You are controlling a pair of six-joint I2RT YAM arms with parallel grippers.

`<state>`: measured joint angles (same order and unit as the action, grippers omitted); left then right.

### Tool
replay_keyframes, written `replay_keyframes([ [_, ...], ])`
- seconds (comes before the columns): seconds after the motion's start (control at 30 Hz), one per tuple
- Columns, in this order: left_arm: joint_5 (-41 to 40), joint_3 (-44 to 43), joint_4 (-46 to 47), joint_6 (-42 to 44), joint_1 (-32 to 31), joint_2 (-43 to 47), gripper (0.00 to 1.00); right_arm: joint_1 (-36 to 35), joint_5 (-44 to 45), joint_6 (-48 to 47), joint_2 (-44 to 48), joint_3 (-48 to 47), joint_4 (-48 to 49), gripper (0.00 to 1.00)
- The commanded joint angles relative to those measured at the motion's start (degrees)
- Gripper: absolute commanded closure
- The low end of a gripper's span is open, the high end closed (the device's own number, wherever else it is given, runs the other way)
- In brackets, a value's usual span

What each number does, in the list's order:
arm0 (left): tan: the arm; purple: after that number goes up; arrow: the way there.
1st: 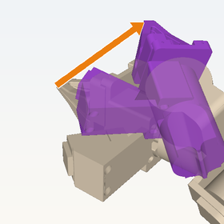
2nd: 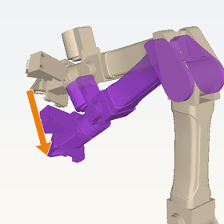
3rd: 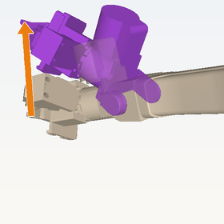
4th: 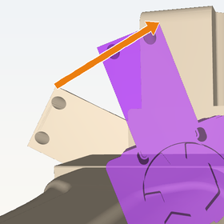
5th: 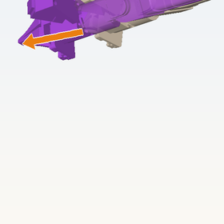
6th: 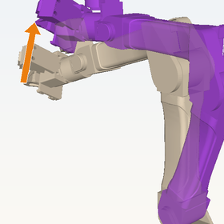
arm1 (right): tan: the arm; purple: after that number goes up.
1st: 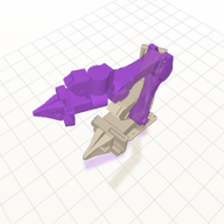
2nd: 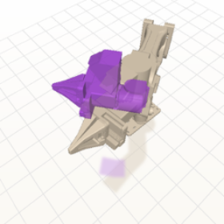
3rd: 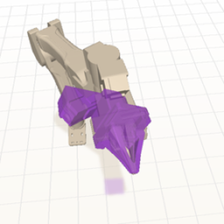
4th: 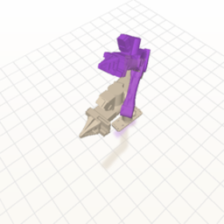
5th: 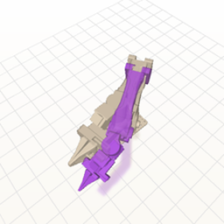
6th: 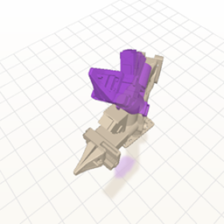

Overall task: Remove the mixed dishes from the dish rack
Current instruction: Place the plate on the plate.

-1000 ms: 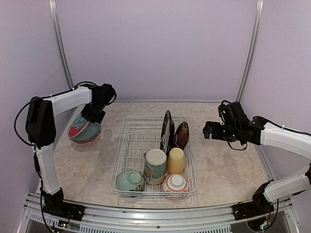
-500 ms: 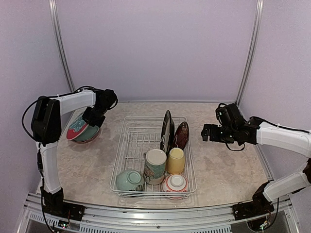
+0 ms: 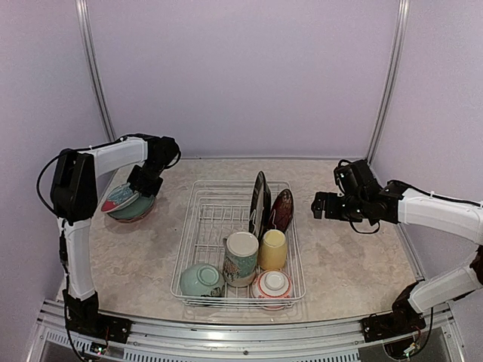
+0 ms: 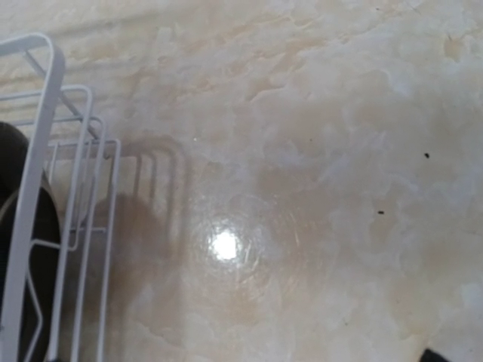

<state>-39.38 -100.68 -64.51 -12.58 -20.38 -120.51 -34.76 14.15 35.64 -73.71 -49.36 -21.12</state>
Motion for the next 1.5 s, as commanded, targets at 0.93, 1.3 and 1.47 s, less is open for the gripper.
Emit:
replay_keyframes([
  [0.93, 15.1, -3.6, -4.4, -3.8, 4.0, -2.7, 0.41, -0.5, 0.8, -0.1, -0.2, -3.9, -3.3, 0.0],
  [1.3, 22.8, -2.6, -3.7, -4.6, 4.7, 2.4, 0.28, -0.5, 0.3, 0.1, -2.2, -5.8, -4.5, 0.0],
  [1.47, 26.4, -0.7, -1.5, -4.9, 4.7, 6.6, 0.2, -0.5, 0.0, 0.5, -2.3, -5.8, -4.7, 0.0],
])
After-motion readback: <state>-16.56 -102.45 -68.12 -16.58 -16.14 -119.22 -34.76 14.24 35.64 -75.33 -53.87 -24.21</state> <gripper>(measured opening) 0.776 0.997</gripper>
